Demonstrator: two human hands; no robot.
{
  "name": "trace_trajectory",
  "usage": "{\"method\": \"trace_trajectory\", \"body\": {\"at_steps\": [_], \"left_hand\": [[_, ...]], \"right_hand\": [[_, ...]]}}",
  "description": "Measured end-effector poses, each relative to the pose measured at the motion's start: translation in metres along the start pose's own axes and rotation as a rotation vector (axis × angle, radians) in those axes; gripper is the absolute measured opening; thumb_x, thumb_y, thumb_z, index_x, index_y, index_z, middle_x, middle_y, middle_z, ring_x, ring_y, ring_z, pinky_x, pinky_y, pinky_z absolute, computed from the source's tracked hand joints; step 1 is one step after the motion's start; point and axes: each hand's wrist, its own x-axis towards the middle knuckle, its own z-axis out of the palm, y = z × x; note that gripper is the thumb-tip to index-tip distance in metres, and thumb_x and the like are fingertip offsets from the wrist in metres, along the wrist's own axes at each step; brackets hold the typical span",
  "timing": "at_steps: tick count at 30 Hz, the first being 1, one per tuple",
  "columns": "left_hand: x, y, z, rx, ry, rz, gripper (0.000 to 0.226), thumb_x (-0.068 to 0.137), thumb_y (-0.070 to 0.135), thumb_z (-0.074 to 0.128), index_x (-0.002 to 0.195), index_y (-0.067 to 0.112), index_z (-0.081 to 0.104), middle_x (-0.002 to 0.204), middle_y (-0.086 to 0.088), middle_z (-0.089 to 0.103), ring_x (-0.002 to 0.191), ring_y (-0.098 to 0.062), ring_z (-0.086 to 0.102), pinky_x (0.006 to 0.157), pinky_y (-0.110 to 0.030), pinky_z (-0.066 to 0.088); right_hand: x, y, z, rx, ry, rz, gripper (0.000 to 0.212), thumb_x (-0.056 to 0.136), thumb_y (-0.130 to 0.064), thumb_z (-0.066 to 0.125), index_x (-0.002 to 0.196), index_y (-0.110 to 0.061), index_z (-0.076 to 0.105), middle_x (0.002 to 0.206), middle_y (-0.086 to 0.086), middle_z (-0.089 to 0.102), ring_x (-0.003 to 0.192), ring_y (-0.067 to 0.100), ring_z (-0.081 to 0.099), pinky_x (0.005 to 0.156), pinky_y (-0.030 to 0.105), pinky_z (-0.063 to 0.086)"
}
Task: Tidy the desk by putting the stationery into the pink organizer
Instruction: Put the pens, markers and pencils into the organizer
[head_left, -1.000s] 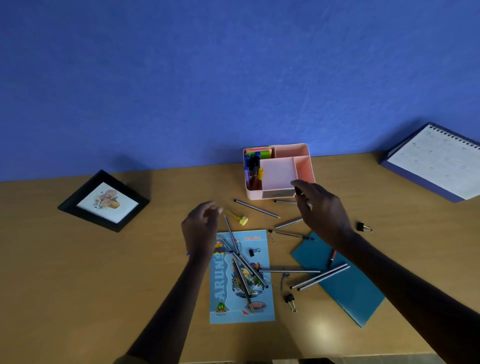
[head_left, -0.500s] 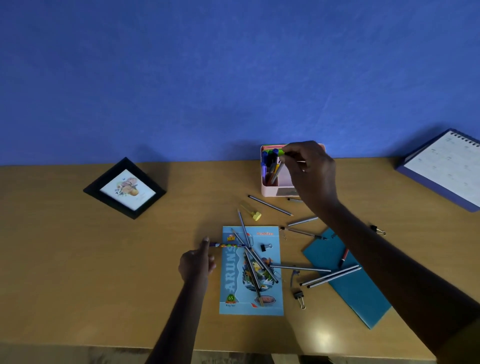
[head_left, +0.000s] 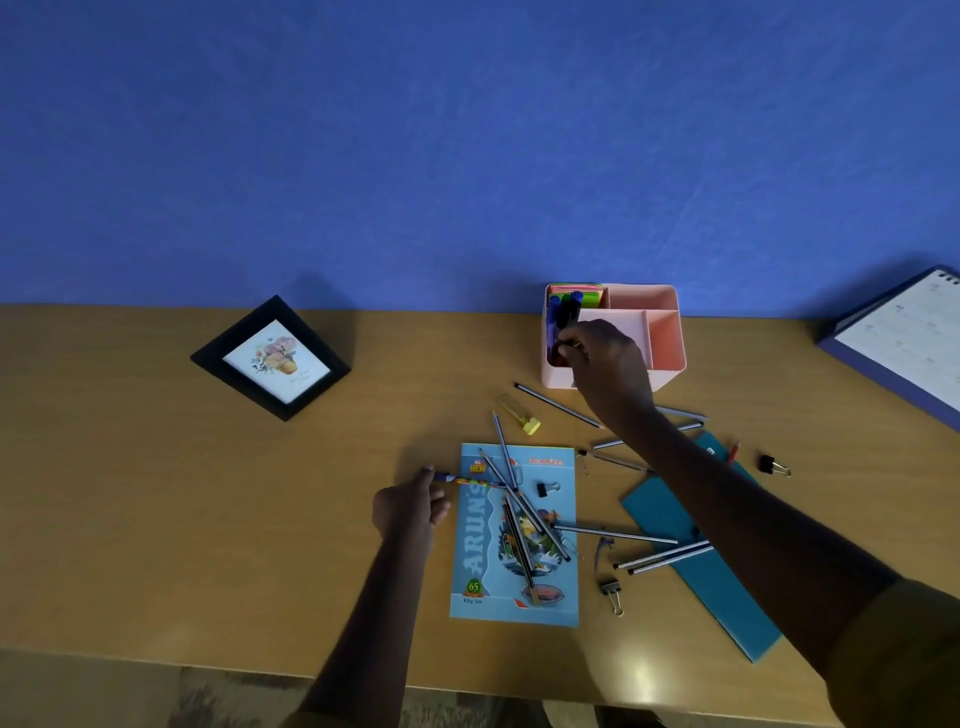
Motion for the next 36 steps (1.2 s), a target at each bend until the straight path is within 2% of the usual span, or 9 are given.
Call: {"method": "trace_trajectory", "body": {"at_steps": [5,10,13,15,18,24,28,32,36], "left_hand": [[0.002,0.005,0.000,-0.025,-0.012,-0.045,0.028,0.089,0.013,0.085,0.092,-0.011,0.071,0.077,-0.020,0.073,0.060,-0.030,0.068,0.046,-0.030,0.059],[0.004,0.006,0.002,-0.015,-0.007,-0.036,0.026,0.087,0.011,0.084,0.088,-0.011,0.071,0.077,-0.019,0.072,0.066,-0.031,0.069,0.061,-0.037,0.065],[0.007,0.004,0.004,0.003,-0.004,-0.008,0.026,0.086,0.013,0.084,0.087,-0.011,0.073,0.074,-0.019,0.074,0.060,-0.027,0.070,0.070,-0.042,0.068],[0.008,0.004,0.005,0.017,-0.006,0.041,0.024,0.087,0.012,0.082,0.089,-0.010,0.075,0.075,-0.022,0.076,0.057,-0.025,0.070,0.064,-0.038,0.067],[0.005,0.010,0.009,-0.027,-0.038,0.142,0.021,0.090,0.008,0.080,0.105,-0.007,0.075,0.091,-0.026,0.078,0.067,-0.026,0.074,0.053,-0.027,0.062],[-0.033,0.042,0.029,-0.114,-0.141,0.393,0.025,0.092,0.015,0.085,0.112,0.008,0.074,0.095,-0.019,0.081,0.088,-0.033,0.082,0.073,-0.037,0.067],[-0.066,0.069,0.053,-0.203,-0.236,0.508,0.022,0.093,0.012,0.084,0.112,0.007,0.074,0.092,-0.019,0.081,0.085,-0.033,0.080,0.075,-0.040,0.068],[-0.093,0.093,0.080,-0.264,-0.334,0.609,0.024,0.092,0.010,0.084,0.113,0.003,0.074,0.092,-0.021,0.080,0.082,-0.030,0.078,0.076,-0.039,0.067],[-0.113,0.110,0.107,-0.268,-0.390,0.710,0.022,0.090,0.010,0.085,0.109,0.007,0.077,0.095,-0.015,0.081,0.083,-0.027,0.078,0.079,-0.039,0.067]], "right_hand": [[0.001,-0.002,0.004,-0.041,0.027,0.022,0.008,0.104,-0.018,0.067,0.110,-0.013,0.069,0.107,0.008,0.076,0.094,0.023,0.073,0.075,0.043,0.065],[0.001,-0.003,0.001,-0.039,0.060,0.030,0.014,0.104,-0.017,0.067,0.117,-0.012,0.068,0.115,0.010,0.075,0.100,0.027,0.074,0.076,0.045,0.066],[0.000,-0.002,-0.004,-0.026,0.068,0.025,0.018,0.103,-0.014,0.068,0.121,-0.010,0.069,0.119,0.012,0.074,0.103,0.029,0.075,0.075,0.044,0.067],[-0.002,-0.001,-0.010,-0.036,0.083,0.020,0.019,0.102,-0.011,0.070,0.121,-0.009,0.071,0.120,0.013,0.076,0.105,0.029,0.075,0.080,0.044,0.067],[-0.011,0.005,-0.020,-0.028,0.095,0.016,0.015,0.100,-0.009,0.072,0.115,-0.008,0.073,0.120,0.012,0.076,0.107,0.029,0.076,0.083,0.044,0.066],[-0.055,0.018,-0.034,0.018,0.104,0.071,0.010,0.099,-0.009,0.074,0.108,-0.008,0.072,0.114,0.012,0.075,0.107,0.027,0.075,0.085,0.035,0.064],[-0.093,0.023,-0.031,0.063,0.058,0.108,0.009,0.095,0.001,0.073,0.099,-0.008,0.074,0.096,0.008,0.074,0.084,0.018,0.071,0.067,0.036,0.061],[-0.133,0.028,-0.027,0.067,-0.039,0.105,0.014,0.094,0.002,0.074,0.098,-0.011,0.075,0.095,0.002,0.074,0.082,0.010,0.069,0.066,0.022,0.056],[-0.162,0.036,-0.023,0.072,-0.096,0.174,0.011,0.096,-0.004,0.074,0.102,-0.013,0.075,0.096,-0.001,0.073,0.081,0.006,0.068,0.063,0.031,0.061]]}}
